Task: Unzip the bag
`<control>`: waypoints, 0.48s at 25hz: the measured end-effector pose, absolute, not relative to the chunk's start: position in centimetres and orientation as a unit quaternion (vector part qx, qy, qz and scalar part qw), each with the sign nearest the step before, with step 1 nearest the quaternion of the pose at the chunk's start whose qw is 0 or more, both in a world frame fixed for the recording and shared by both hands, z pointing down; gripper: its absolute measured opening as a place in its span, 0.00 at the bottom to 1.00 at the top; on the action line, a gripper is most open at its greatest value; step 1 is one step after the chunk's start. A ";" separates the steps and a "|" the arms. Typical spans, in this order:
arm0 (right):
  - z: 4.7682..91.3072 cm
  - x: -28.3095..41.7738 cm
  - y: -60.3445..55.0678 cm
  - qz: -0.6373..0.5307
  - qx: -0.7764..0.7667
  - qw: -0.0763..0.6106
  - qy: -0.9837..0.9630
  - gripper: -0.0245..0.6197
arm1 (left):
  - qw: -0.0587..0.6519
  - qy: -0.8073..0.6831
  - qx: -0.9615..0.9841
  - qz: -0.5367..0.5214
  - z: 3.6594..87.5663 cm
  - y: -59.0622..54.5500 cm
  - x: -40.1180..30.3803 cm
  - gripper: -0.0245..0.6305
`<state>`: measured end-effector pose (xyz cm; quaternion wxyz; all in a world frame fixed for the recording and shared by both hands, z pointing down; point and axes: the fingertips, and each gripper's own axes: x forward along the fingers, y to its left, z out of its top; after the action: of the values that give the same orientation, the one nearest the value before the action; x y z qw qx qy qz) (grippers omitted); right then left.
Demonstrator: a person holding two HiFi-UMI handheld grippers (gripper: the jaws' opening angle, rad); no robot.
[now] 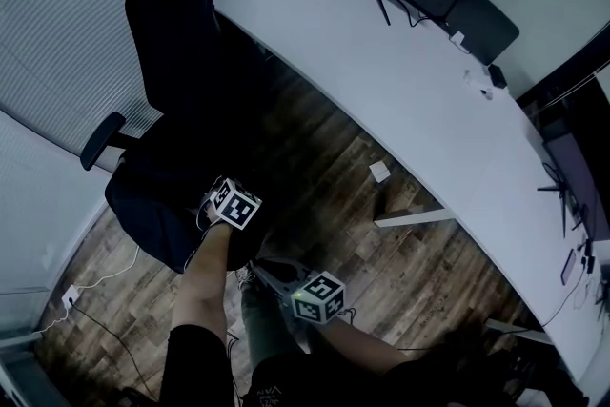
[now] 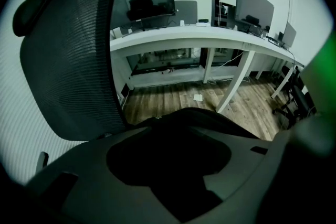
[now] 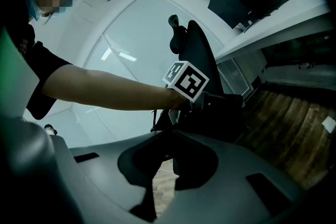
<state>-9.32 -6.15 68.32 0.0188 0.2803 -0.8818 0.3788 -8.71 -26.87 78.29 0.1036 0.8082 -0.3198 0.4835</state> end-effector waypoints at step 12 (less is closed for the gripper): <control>64.9 -6.7 -5.2 0.344 0.287 0.044 -0.893 0.11 | 0.105 -0.372 0.822 0.418 71.7 -23.7 -9.3 0.35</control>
<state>-6.70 -5.19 64.90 0.0438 0.2873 -0.8927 0.3445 -9.31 -23.70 71.69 0.1053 0.8220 -0.3720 0.4182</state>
